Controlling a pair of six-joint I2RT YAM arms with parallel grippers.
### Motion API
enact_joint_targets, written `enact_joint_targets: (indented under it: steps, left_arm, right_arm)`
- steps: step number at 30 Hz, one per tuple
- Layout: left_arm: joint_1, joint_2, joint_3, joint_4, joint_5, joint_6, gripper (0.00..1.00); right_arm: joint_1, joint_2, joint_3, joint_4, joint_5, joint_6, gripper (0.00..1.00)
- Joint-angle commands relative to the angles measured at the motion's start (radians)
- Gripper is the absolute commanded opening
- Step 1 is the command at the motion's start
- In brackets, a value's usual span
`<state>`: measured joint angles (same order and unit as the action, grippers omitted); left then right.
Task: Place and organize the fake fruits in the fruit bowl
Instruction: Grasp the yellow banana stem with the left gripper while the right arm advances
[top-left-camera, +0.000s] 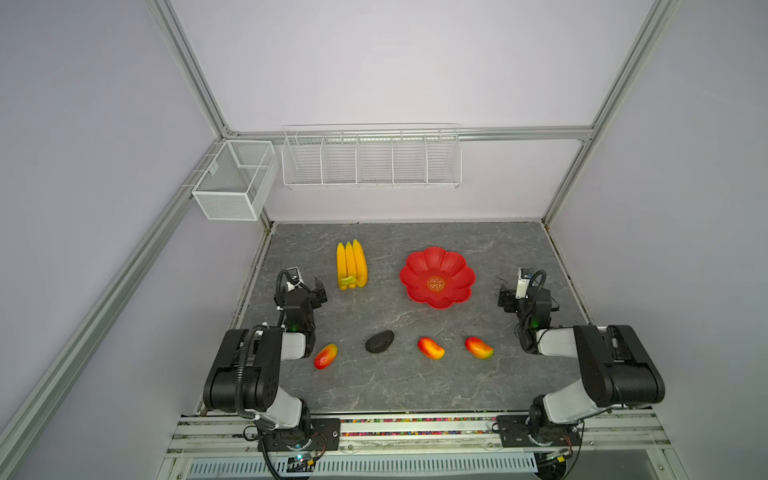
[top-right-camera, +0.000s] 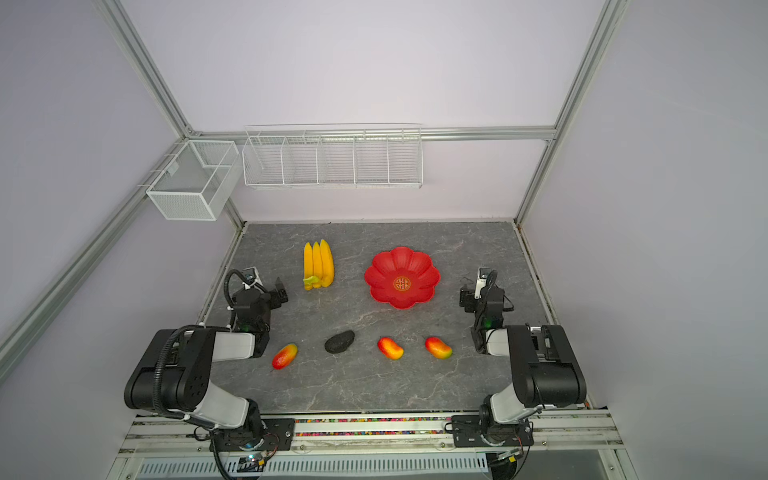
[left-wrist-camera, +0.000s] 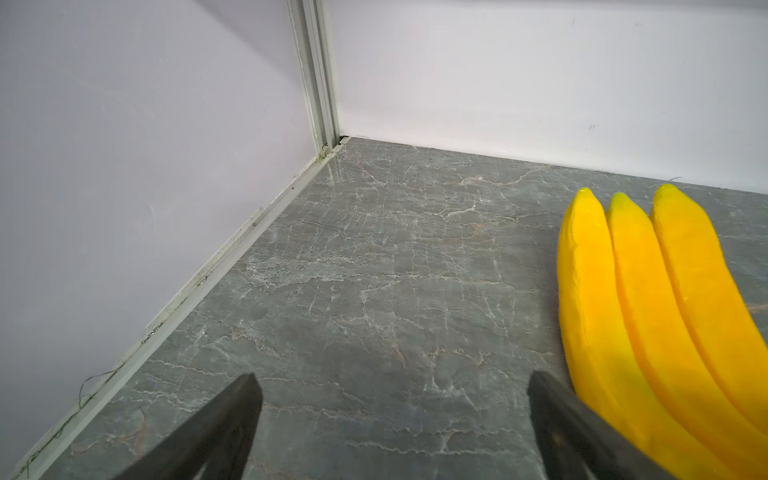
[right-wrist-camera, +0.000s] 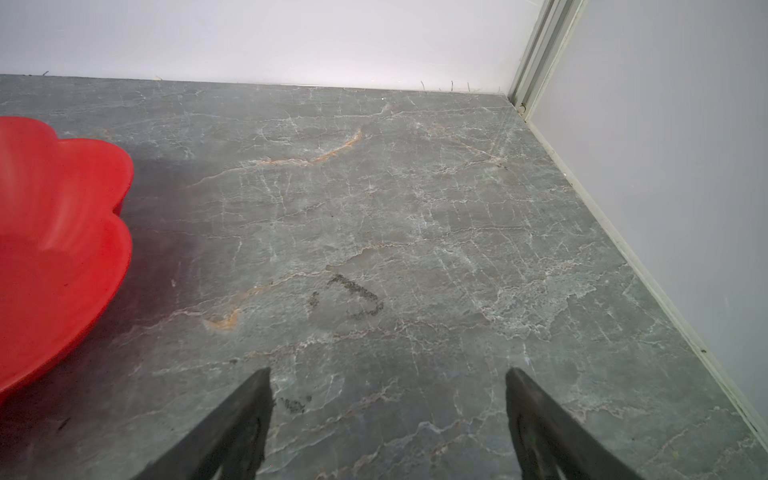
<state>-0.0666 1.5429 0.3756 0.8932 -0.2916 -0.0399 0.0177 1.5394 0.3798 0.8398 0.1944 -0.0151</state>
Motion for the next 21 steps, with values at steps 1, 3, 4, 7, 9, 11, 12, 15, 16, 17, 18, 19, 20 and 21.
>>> enact_joint_targets:
  steps: [1, 3, 4, 7, 9, 11, 12, 15, 16, 17, 18, 19, 20, 21]
  left_arm:
    - [0.002, 0.008, 0.014, 0.023, -0.004, 0.011, 1.00]
    - [0.003, 0.008, 0.014, 0.022, -0.003, 0.012, 1.00]
    - [0.002, 0.008, 0.015, 0.020, -0.003, 0.010, 1.00]
    - [0.002, 0.008, 0.012, 0.024, -0.002, 0.011, 1.00]
    - [0.002, 0.008, 0.011, 0.024, -0.001, 0.011, 1.00]
    - [0.002, 0.008, 0.013, 0.023, 0.000, 0.012, 1.00]
    - [0.002, 0.008, 0.014, 0.021, 0.004, 0.012, 1.00]
    - [0.001, -0.004, 0.012, 0.021, 0.011, 0.022, 0.99]
    - [-0.008, -0.040, 0.019, -0.016, 0.012, 0.036, 0.99]
    - [-0.017, -0.089, 0.040, -0.092, 0.022, 0.048, 0.98]
    - [-0.021, -0.132, 0.067, -0.180, 0.034, 0.052, 0.98]
    - [-0.021, -0.180, 0.103, -0.277, 0.038, 0.054, 0.98]
    - [-0.021, -0.219, 0.137, -0.353, 0.042, 0.068, 0.97]
    - [-0.021, -0.261, 0.176, -0.440, 0.043, 0.086, 0.95]
  right_arm:
    - [0.005, -0.011, 0.002, 0.031, 0.011, 0.001, 0.89]
    - [0.006, -0.011, 0.002, 0.030, 0.010, 0.001, 0.89]
    - [0.007, -0.011, 0.003, 0.030, 0.011, 0.001, 0.89]
    - [0.006, -0.012, 0.003, 0.030, 0.011, 0.001, 0.89]
    - [0.006, -0.011, 0.001, 0.030, 0.011, 0.001, 0.89]
    - [0.007, -0.011, 0.002, 0.029, 0.010, 0.001, 0.89]
    - [0.006, -0.012, 0.002, 0.030, 0.011, 0.001, 0.89]
    - [0.005, -0.014, -0.004, 0.036, 0.011, 0.001, 0.89]
    - [0.008, -0.018, -0.002, 0.040, 0.034, 0.001, 0.89]
    - [0.018, -0.040, 0.006, 0.012, 0.086, 0.009, 0.89]
    - [0.026, -0.077, 0.015, -0.043, 0.112, 0.011, 0.89]
    - [0.034, -0.145, 0.041, -0.160, 0.117, 0.006, 0.88]
    - [0.037, -0.196, 0.068, -0.260, 0.114, 0.003, 0.88]
    - [0.044, -0.242, 0.101, -0.352, 0.114, 0.002, 0.88]
